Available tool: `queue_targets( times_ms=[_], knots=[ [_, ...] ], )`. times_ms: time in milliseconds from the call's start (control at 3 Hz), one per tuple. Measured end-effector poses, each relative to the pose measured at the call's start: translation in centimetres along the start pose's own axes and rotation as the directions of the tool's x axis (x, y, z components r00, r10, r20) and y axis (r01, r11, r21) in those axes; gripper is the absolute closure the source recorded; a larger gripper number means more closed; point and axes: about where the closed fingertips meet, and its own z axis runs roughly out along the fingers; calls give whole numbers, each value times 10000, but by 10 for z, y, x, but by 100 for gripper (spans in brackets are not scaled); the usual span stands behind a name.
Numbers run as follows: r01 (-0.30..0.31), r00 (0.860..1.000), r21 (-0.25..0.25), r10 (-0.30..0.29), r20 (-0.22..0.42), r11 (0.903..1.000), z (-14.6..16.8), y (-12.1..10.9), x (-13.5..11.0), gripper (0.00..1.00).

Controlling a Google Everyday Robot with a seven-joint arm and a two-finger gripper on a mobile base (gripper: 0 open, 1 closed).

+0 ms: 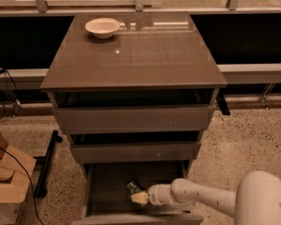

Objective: Place green can into bottom drawer

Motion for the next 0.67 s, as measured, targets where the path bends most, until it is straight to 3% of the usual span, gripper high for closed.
queue_targets(
  times_ms=[333, 667],
  knots=[
    [-450, 9948, 226, 469, -901, 9987, 18, -19, 18, 28],
    [-436, 9955, 177, 450, -837, 9989, 18, -16, 17, 3]
  ],
)
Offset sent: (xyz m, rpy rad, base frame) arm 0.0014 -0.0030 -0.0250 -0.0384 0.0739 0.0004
